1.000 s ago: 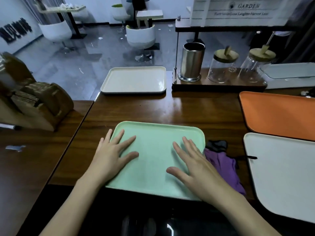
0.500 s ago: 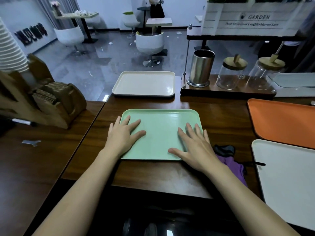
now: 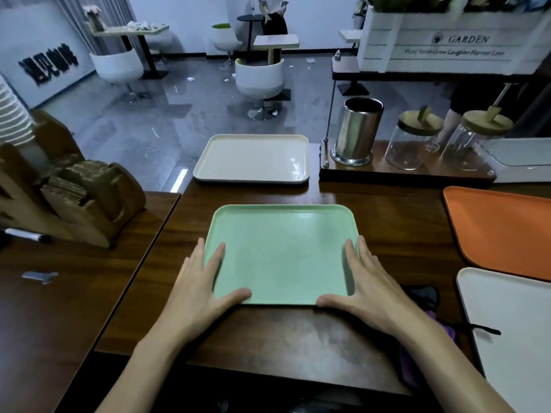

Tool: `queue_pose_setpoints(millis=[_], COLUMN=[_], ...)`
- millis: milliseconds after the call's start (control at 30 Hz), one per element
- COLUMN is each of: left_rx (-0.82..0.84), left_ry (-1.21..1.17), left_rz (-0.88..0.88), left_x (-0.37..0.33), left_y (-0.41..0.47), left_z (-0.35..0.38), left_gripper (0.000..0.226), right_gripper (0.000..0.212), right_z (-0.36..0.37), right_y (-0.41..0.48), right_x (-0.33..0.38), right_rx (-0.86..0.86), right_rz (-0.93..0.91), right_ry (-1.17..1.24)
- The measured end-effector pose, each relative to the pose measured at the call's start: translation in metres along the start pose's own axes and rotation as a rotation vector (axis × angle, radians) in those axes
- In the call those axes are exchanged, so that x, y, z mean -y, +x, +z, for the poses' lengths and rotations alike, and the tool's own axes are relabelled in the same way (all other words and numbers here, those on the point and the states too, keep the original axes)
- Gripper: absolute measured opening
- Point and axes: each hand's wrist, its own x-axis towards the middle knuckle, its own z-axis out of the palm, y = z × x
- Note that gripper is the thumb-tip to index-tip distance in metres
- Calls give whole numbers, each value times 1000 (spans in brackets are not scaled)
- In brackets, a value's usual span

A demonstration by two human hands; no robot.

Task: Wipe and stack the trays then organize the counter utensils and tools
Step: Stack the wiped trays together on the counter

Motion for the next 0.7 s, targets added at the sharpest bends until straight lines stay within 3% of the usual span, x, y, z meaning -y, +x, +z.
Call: queue_pose_setpoints(millis=[267,700], left_rx=[98,-201], left_ry=[48,-65], left_rz=[13,170], left_x=[14,44], left_y=[-2,62], left_z=[-4,-77], left_gripper=[137,120], right_gripper=[147,135], right_z=[2,-39], right_y=[-3,58], right_x=[-4,71], right_rx=[21,-188], right_rz=[11,-144], right_ry=[30,88])
